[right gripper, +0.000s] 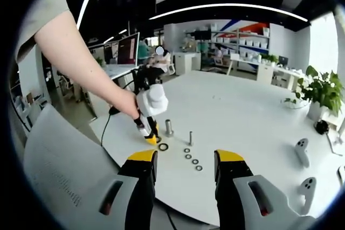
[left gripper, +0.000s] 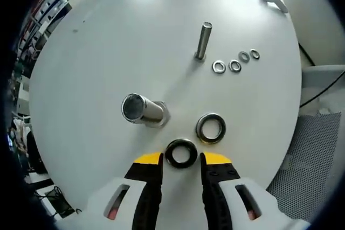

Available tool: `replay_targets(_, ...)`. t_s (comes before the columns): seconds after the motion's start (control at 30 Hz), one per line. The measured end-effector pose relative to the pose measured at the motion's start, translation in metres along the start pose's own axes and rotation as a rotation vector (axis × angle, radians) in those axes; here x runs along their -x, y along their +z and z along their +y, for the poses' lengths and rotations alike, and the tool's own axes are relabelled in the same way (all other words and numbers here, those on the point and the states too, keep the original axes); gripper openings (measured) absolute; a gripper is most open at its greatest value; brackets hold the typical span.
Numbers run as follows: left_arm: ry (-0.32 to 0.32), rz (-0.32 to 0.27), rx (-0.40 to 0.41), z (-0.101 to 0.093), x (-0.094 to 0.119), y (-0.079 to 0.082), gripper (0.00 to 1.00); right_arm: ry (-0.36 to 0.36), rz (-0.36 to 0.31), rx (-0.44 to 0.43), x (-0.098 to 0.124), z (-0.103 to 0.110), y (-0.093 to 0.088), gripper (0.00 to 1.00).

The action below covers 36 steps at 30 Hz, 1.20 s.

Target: Place the washer onto the threaded stud by aligning its center hole with the stud, sliding it down to the base, and recovering from edge contact or off-axis alignment until the washer reaches the visible bottom stop.

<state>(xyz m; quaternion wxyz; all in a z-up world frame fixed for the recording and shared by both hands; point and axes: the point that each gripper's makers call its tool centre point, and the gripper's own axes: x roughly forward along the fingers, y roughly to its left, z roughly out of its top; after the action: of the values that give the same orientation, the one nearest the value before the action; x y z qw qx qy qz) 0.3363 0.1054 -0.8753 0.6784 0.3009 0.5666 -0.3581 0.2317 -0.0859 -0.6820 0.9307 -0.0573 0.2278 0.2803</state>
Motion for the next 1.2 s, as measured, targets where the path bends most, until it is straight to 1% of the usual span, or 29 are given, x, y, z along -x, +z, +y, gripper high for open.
replay_targets(0.17, 0.000, 0.057, -0.023, -0.0003, -0.0014, 0.0020, 0.26, 0.001, 0.005, -0.001, 0.0002, 0.0003, -0.0013, 0.44)
replay_targets(0.3, -0.002, 0.088, -0.017, 0.0011, -0.0025, 0.0021, 0.27, 0.008, 0.012, 0.001, -0.0004, 0.0018, -0.0025, 0.44)
replay_targets(0.43, -0.003, 0.086, -0.010, 0.0008, -0.0018, 0.0014, 0.27, 0.010, 0.011, 0.004, -0.0004, 0.0021, -0.0024, 0.43)
replay_targets(0.73, -0.005, 0.092, -0.030, 0.0007, -0.0027, 0.0011, 0.27, 0.015, 0.007, 0.007, -0.0004, 0.0027, -0.0016, 0.42)
replay_targets(0.87, -0.012, 0.094, -0.037, 0.0014, -0.0028, 0.0013, 0.27, 0.022, 0.017, 0.011, -0.0013, 0.0042, -0.0034, 0.42)
replay_targets(1.0, -0.005, 0.093, -0.034, 0.0013, -0.0025, 0.0010, 0.25, 0.023, 0.021, 0.015, -0.0014, 0.0045, -0.0043, 0.42)
replay_targets(1.03, -0.004, 0.092, -0.035, 0.0017, -0.0027, 0.0010, 0.22, 0.026, 0.023, 0.016, -0.0015, 0.0049, -0.0046, 0.41)
replay_targets(1.1, -0.005, 0.094, -0.046, 0.0008, -0.0023, 0.0016, 0.22, 0.028, 0.021, 0.019, -0.0015, 0.0056, -0.0044, 0.41)
replay_targets(1.2, 0.001, 0.103, -0.034, -0.0001, -0.0018, 0.0024, 0.21, 0.033, 0.023, 0.021, -0.0019, 0.0067, -0.0046, 0.41)
